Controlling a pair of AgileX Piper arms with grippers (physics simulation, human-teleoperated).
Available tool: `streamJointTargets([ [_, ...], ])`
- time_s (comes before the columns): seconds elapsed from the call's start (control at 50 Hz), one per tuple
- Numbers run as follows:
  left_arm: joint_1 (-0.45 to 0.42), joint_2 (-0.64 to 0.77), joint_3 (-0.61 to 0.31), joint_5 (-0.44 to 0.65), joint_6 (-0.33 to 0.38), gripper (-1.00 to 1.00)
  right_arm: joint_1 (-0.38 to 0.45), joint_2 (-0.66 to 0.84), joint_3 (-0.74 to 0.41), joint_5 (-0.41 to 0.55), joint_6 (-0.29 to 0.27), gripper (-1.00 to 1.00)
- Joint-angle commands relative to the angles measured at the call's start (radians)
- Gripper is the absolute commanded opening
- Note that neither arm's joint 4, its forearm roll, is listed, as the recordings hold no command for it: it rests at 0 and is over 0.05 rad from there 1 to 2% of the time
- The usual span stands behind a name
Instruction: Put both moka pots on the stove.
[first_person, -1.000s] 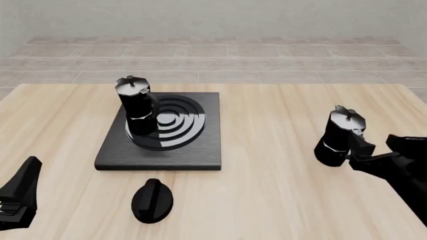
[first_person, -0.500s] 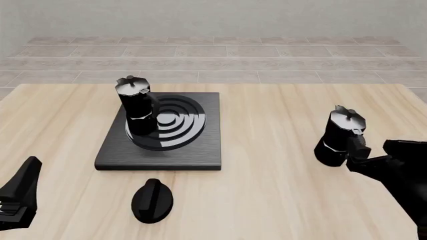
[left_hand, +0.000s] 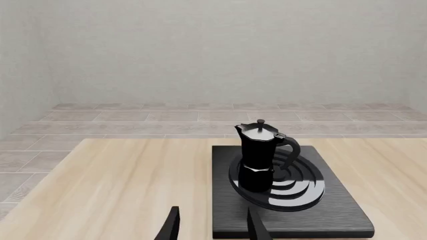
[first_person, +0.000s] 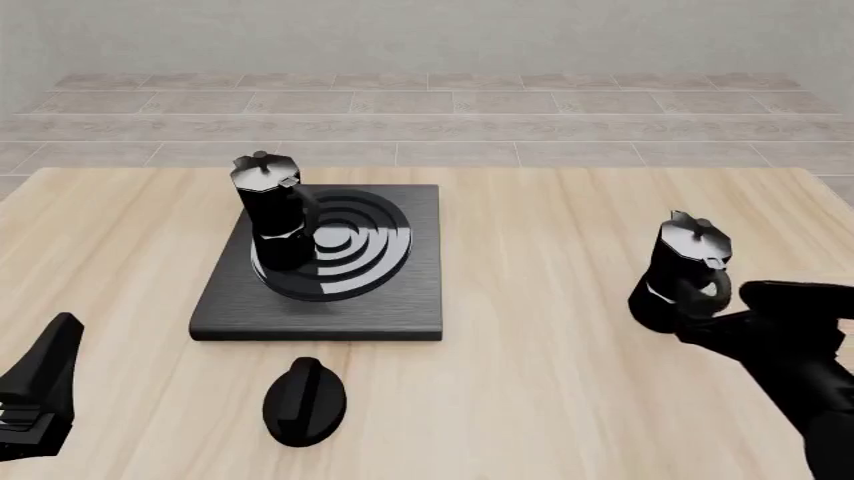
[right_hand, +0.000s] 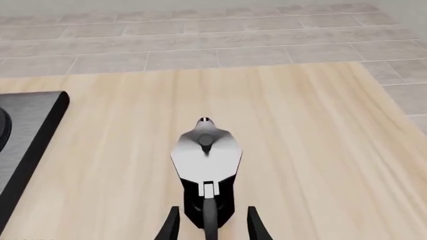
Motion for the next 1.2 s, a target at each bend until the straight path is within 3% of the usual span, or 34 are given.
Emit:
streamJointTargets([
  [0.02,0.000,0.000,0.000,0.000,0.000,1.00,0.021,0.053,-0.016,-0.029,-0.007,1.00],
  [0.36,0.000,0.000,0.000,0.000,0.000,1.00,0.020,0.088,-0.045,-0.039,-0.003,1.00],
  [0.38,0.000,0.000,0.000,0.000,0.000,1.00,0.007,0.068,-0.032,-0.053,-0.011,-1.00],
  [0.68,0.000,0.000,0.000,0.000,0.000,1.00,0.016,-0.003,-0.034,-0.035,-0.015,-1.00],
  [0.86,0.000,0.000,0.000,0.000,0.000,1.00,0.044,-0.083,-0.029,-0.092,-0.061,-1.00],
  [0.88,0.000,0.000,0.000,0.000,0.000,1.00,0.040,-0.083,-0.045,-0.077,-0.042,-1.00],
  [1.0,0.000,0.000,0.000,0.000,0.000,1.00,0.070,-0.131,-0.033,-0.124,-0.068,-1.00],
  [1.2,0.000,0.000,0.000,0.000,0.000,1.00,0.085,-0.180,-0.044,-0.129,-0.062,-1.00],
])
